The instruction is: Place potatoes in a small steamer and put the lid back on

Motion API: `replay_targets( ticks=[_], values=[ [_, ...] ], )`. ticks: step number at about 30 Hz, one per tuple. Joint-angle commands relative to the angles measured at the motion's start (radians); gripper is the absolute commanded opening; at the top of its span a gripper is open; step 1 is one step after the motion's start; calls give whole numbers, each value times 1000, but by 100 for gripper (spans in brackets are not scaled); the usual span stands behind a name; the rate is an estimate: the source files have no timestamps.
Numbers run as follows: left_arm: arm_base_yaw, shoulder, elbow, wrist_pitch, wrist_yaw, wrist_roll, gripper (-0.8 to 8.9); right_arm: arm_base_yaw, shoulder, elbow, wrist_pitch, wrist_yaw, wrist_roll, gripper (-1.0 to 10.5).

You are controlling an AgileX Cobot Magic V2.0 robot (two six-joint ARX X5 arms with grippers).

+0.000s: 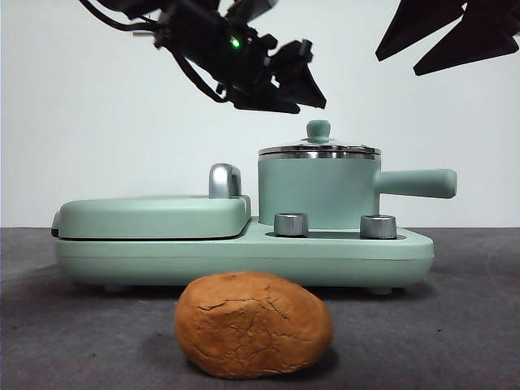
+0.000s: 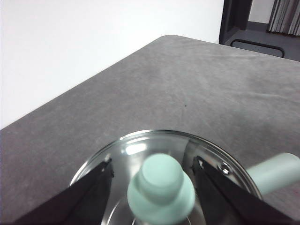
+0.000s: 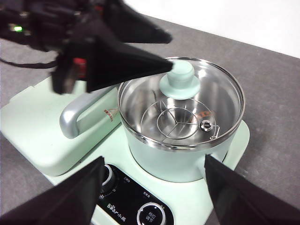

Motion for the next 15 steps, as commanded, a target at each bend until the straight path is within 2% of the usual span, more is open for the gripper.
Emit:
replay_targets(
  ticks=[1,15],
  values=[
    [-11,56,49,1,-3,24,279,5,3,19,5,-2,16,331],
    [-13,119,76,5,2,19,279,5,3,19,4,-2,9,330]
  ],
)
